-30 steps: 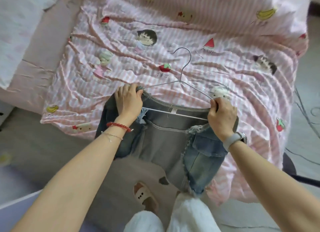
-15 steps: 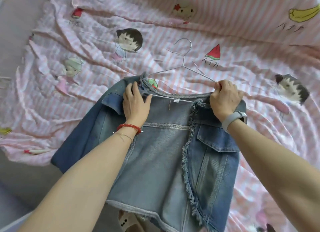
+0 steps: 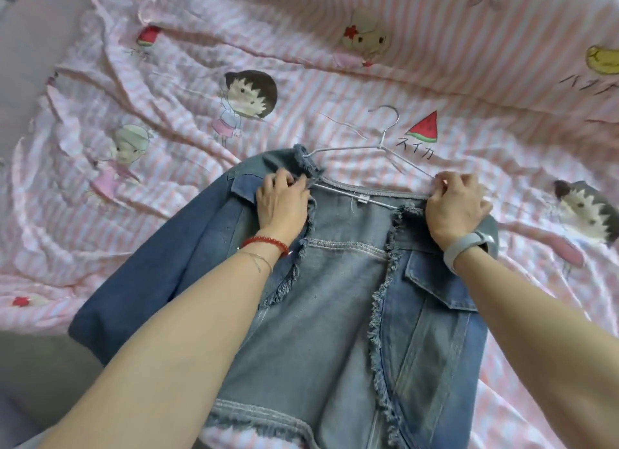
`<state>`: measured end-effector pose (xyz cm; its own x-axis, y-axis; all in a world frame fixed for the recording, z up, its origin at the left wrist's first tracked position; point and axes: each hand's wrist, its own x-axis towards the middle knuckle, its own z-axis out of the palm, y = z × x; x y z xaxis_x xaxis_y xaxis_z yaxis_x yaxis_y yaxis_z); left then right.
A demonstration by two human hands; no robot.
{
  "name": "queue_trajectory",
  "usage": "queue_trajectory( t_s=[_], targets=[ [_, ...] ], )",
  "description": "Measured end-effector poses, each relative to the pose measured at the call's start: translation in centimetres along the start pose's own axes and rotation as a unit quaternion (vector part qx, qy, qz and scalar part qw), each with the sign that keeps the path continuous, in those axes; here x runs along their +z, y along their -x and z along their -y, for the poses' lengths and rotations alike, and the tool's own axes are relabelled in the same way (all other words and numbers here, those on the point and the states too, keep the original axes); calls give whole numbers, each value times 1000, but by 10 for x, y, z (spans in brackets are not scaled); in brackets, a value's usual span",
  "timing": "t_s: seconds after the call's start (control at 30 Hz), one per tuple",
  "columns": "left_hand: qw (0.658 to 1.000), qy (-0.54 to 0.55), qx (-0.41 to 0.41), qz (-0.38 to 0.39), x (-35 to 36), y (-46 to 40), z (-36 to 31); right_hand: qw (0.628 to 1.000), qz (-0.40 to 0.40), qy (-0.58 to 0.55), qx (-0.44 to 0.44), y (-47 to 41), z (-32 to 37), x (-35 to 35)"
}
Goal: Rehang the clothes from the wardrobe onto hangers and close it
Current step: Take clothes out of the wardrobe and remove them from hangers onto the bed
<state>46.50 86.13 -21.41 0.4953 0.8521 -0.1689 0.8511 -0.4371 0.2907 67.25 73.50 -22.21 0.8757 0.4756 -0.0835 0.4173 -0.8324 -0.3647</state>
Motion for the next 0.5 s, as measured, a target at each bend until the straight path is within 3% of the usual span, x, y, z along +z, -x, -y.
queue_trajectory(
  t_s=[0.07,0.2,0.3,0.5],
  targets=[
    [994,-60,37,83,12,16,12,999,16,4,-40,14,5,2],
    [988,-57,72,128,4,39,20,979,80,61,-179,51,27,-2],
    [991,-28,54,116,-25,68,28,971,111,52,-204,93,51,-13],
    [998,-31,-45,20,-111,172,90,934,188,20,-303,205,114,-49]
  ],
)
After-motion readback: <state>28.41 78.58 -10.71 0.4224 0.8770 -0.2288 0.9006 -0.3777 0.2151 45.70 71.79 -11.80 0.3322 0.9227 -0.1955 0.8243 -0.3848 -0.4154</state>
